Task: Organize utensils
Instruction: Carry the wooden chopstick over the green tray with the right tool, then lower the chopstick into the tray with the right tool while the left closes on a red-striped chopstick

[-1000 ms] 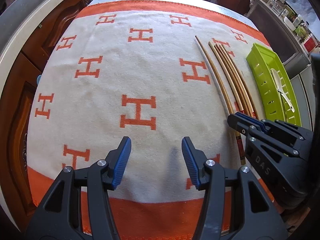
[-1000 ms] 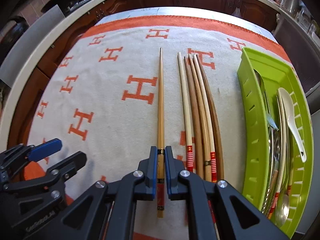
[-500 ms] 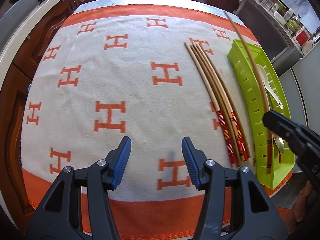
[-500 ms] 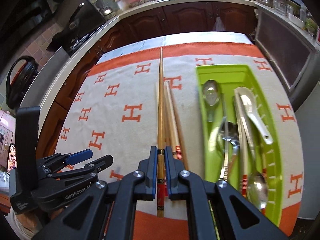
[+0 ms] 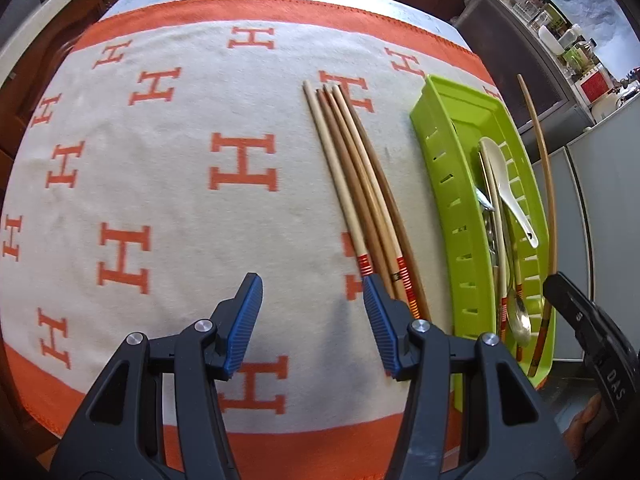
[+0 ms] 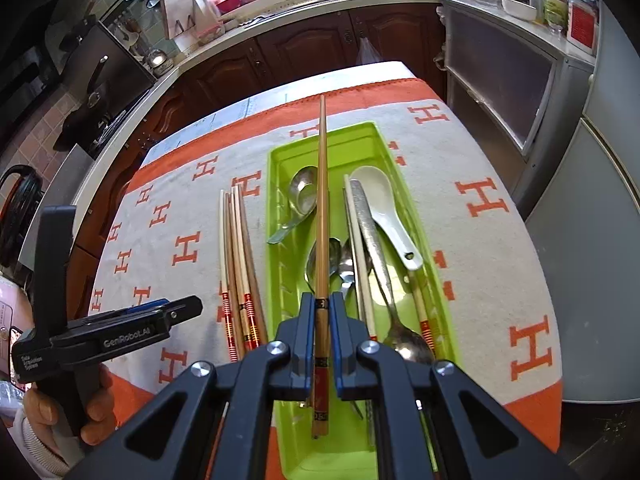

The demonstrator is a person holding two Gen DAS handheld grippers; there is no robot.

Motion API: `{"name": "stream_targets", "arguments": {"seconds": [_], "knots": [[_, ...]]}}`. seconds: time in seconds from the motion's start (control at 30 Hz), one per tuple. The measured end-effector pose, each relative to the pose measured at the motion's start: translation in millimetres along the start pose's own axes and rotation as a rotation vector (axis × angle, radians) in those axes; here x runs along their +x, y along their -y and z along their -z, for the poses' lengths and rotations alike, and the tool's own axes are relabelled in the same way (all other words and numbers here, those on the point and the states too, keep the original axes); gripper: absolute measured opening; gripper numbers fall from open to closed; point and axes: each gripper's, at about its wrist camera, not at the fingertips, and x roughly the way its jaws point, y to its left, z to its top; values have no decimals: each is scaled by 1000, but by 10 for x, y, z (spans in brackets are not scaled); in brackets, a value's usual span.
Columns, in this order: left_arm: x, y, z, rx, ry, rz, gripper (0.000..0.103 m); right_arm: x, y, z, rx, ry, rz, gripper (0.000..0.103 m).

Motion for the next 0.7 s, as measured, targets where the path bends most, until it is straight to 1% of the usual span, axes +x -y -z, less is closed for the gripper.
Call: {"name": "stream_targets", "arguments": {"seconds": [0.07,0.17,0.37,0.6,0.7], "knots": [[62,46,-9,1,-8,-28,49,0,25,1,2,0,-1,7],[149,118,-18,0,-29,-35,49,2,39,12,2,1,-6,7],[249,241,-20,11,-39,-89,49,1,65,18,1,2,-12,7],[305,391,13,53,-20,-181,50,-7,71,36,-2,4,-12,7],[311,426,9,56,-8,-198,50,-6,55,34,-8,2,-8,7]]}}
